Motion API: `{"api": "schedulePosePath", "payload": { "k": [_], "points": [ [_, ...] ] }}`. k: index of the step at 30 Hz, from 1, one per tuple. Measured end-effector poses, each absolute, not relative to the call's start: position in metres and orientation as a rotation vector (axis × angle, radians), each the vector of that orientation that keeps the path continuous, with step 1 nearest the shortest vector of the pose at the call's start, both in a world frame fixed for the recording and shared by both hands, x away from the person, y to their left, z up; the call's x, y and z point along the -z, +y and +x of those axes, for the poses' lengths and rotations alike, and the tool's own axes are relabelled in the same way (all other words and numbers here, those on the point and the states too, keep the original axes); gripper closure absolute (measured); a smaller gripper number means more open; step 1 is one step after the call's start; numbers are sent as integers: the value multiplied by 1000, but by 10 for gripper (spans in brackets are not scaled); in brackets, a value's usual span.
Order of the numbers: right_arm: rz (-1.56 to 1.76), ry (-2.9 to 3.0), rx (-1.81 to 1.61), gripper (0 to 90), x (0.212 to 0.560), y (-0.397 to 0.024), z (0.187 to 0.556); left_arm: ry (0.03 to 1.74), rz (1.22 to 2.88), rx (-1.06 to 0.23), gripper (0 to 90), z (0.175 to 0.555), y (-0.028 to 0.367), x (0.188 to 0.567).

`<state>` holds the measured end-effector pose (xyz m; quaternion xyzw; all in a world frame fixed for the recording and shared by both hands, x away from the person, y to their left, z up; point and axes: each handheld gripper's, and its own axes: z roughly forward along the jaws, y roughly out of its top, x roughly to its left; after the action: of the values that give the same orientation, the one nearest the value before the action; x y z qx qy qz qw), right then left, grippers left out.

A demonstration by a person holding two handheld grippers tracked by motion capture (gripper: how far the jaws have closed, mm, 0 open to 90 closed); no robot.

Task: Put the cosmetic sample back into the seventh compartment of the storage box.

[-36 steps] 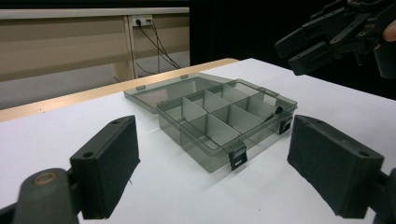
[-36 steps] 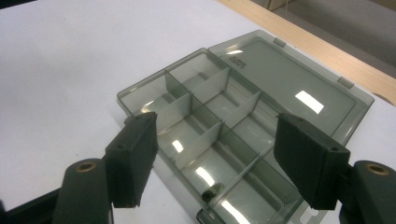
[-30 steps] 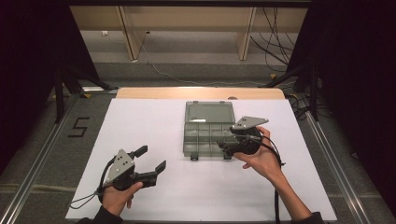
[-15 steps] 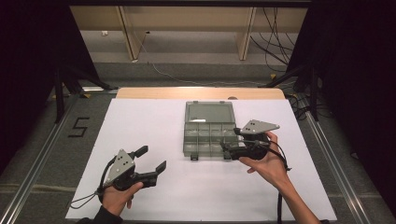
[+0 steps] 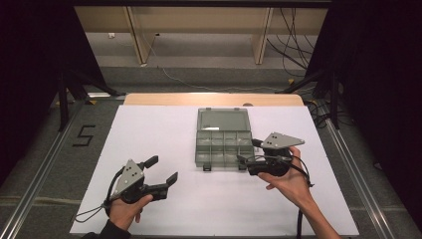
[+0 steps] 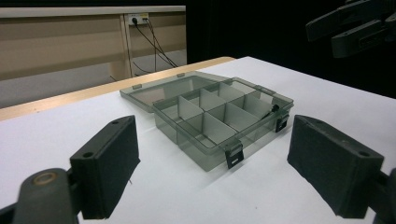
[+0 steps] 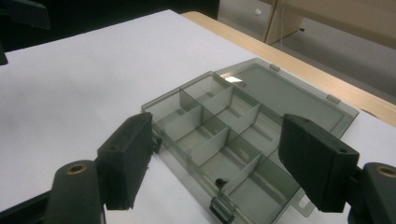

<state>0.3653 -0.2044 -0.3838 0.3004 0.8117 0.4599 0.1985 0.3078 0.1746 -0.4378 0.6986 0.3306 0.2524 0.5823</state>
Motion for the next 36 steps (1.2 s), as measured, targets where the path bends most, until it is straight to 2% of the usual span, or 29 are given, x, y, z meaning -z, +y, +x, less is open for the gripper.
{"api": "schedulePosePath", "payload": {
  "k": [36],
  "points": [
    [831, 2194, -1476, 226, 396, -216, 340, 763, 1639, -581, 155, 308, 174, 438]
  ]
}}
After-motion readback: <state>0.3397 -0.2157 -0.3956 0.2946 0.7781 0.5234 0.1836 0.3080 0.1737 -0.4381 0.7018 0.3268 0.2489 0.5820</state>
